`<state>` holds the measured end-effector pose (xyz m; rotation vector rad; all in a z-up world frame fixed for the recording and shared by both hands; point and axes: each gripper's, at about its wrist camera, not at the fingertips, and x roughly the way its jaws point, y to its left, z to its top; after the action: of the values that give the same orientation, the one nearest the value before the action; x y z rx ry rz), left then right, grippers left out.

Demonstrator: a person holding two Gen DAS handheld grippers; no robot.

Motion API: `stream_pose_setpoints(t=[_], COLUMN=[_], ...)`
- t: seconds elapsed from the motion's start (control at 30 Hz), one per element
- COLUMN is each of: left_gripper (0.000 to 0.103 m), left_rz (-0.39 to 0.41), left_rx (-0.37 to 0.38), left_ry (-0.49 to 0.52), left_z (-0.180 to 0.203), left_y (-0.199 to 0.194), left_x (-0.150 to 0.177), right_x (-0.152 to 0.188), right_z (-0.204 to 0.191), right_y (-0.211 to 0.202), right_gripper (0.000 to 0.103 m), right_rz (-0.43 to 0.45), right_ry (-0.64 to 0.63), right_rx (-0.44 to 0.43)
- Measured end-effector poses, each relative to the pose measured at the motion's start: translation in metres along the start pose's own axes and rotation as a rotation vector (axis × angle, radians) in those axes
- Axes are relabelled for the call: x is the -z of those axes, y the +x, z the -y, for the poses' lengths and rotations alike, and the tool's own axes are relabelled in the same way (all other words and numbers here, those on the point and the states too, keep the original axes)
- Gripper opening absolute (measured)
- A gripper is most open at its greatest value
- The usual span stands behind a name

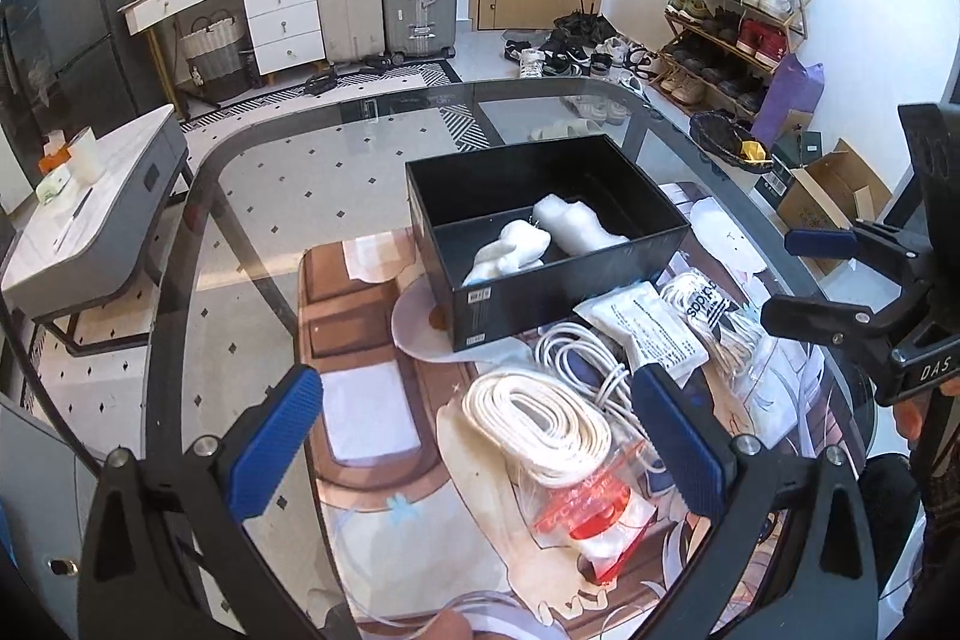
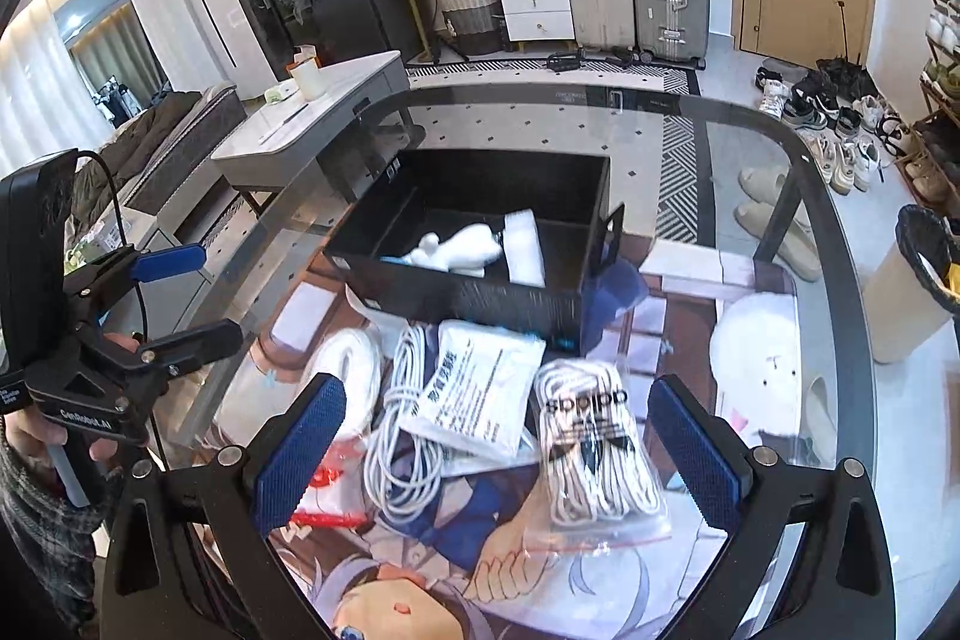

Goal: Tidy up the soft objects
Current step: 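Withdraw both tools from the box back over the table items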

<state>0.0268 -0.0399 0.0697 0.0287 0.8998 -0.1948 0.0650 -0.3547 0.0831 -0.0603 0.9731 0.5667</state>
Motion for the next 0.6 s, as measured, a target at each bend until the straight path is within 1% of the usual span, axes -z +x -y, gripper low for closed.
stream_pose_setpoints(t=[0.1,0.33,0.6], left_gripper=[0.103,0.103,0.103], left_rz=[-0.001,-0.014,-0.053], left_rx=[0.007,-0.012,0.006], left_ry=[0.001,0.021,0.007], left_z=[0.001,0.009,0.011], left_y=[0.0,0.005,0.017], left_x=[0.007,0.021,0.039], right_x=[0.008,0.025,0.041], right_z=[0.0,0.002,0.006], right_y=[0.001,0.01,0.019], right_gripper=[0.103,0.103,0.103], right_rz=[-0.005,-0.039,-0.067], right_ry=[0.003,0.005,0.016], right_rx=[0.0,-0.002,-0.003])
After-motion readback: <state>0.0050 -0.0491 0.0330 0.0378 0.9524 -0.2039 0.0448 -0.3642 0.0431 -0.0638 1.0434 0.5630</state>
